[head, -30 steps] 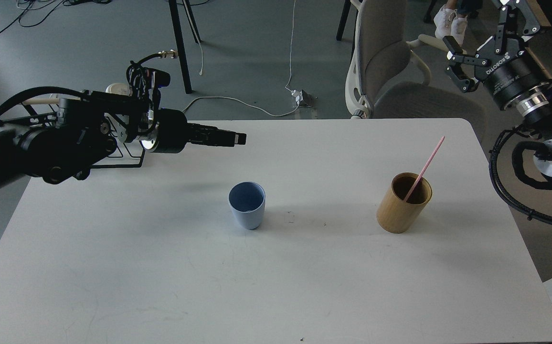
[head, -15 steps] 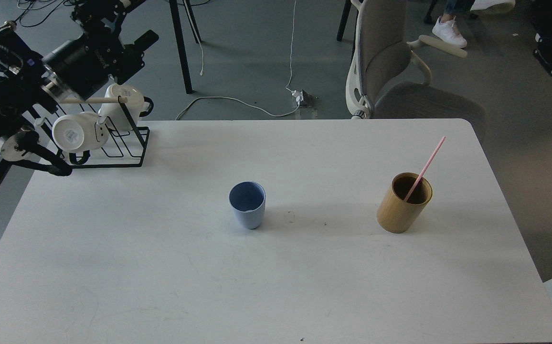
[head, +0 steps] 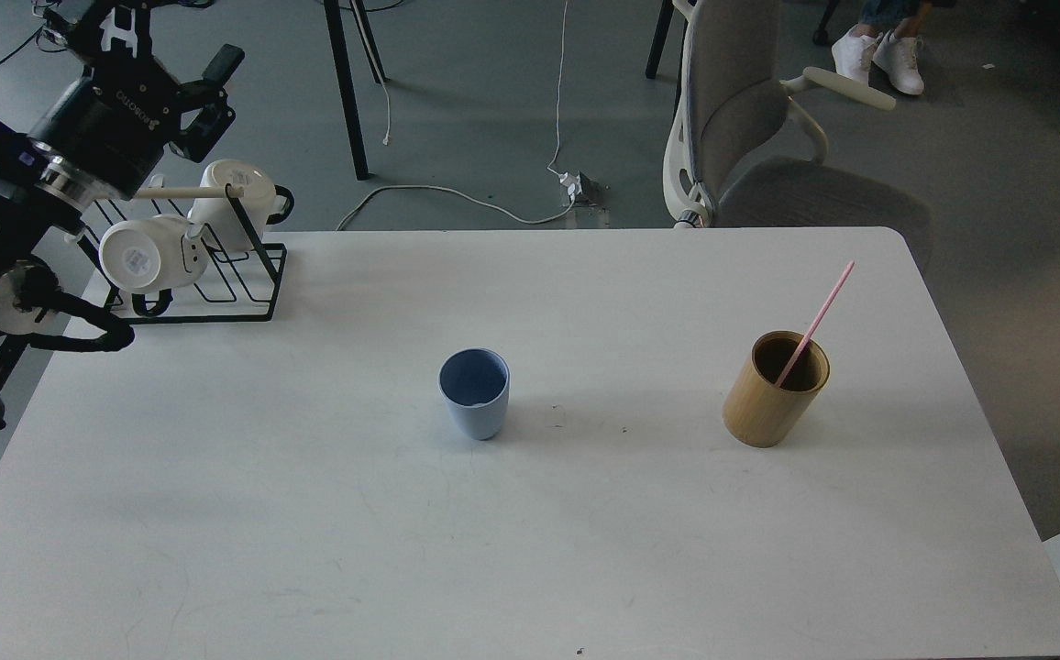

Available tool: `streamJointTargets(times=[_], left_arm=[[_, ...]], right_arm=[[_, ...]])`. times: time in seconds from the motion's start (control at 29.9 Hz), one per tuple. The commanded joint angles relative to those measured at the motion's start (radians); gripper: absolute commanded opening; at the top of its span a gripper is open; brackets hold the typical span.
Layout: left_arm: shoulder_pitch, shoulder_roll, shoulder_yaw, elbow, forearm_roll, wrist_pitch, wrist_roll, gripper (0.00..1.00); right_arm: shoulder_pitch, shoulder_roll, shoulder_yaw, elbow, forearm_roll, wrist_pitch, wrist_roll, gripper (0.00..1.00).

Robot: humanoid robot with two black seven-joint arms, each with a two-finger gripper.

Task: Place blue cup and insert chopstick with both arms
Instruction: 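Reach the right gripper to the straw in the tan cup and grasp it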

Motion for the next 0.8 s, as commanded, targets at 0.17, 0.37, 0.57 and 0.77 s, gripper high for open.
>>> streamJointTargets(times=[0.17, 0.37, 0.57, 0.77], left_arm=[[0.001, -0.004, 0.002, 0.001, 0.0, 0.0, 0.0, 0.89], [0.002, 0.0, 0.0, 0.002, 0.0, 0.0, 0.0, 0.89], [0.01, 0.002, 0.0, 0.001, 0.0, 0.0, 0.0, 0.9], [0.01, 0.002, 0.0, 0.004, 0.0, 0.0, 0.0, 0.9]], right_arm=[[0.01, 0.229, -0.248, -0.082, -0.008, -0.003, 0.0, 0.95], [0.01, 0.289, -0.259, -0.085, -0.008, -0.003, 0.0, 0.95], [0.024, 0.314, -0.259, -0.083, -0.045, -0.003, 0.0, 0.95], [0.03, 0.321, -0.259, -0.08, -0.046, -0.003, 0.0, 0.9]])
